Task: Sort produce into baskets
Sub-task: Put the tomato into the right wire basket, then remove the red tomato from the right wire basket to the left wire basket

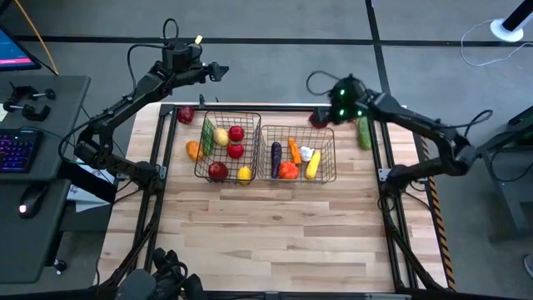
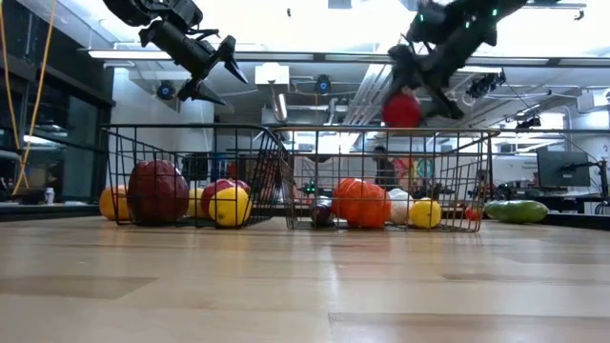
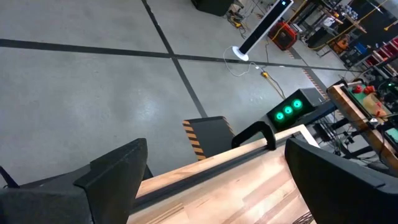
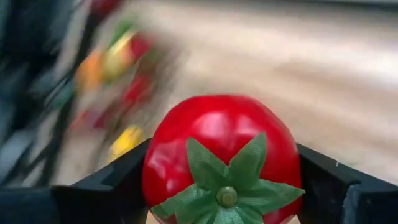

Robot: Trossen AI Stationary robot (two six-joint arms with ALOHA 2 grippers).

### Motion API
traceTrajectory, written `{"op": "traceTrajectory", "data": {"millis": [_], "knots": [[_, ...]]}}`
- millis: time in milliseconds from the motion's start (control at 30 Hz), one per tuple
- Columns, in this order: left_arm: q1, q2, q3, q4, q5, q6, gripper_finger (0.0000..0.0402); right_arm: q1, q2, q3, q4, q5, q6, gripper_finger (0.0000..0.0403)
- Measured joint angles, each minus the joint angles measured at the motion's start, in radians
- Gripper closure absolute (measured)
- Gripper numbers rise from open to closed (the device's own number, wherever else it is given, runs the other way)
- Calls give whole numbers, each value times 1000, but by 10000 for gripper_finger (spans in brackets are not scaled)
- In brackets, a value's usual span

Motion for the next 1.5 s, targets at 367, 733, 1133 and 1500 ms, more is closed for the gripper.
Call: {"op": "traceTrajectory", "data": {"millis": [367,733,1133,1500], "knots": [[0,0,0,-6,0,0,33,341,1,0,19,-32,-8,104],[-4,0,0,-21,0,0,33,383,1,-1,23,129,-129,96],[-12,0,0,-52,0,17,33,383,1,-1,23,215,-129,9],[-12,0,0,-51,0,17,33,275,-1,220,-94,234,-314,20]]}}
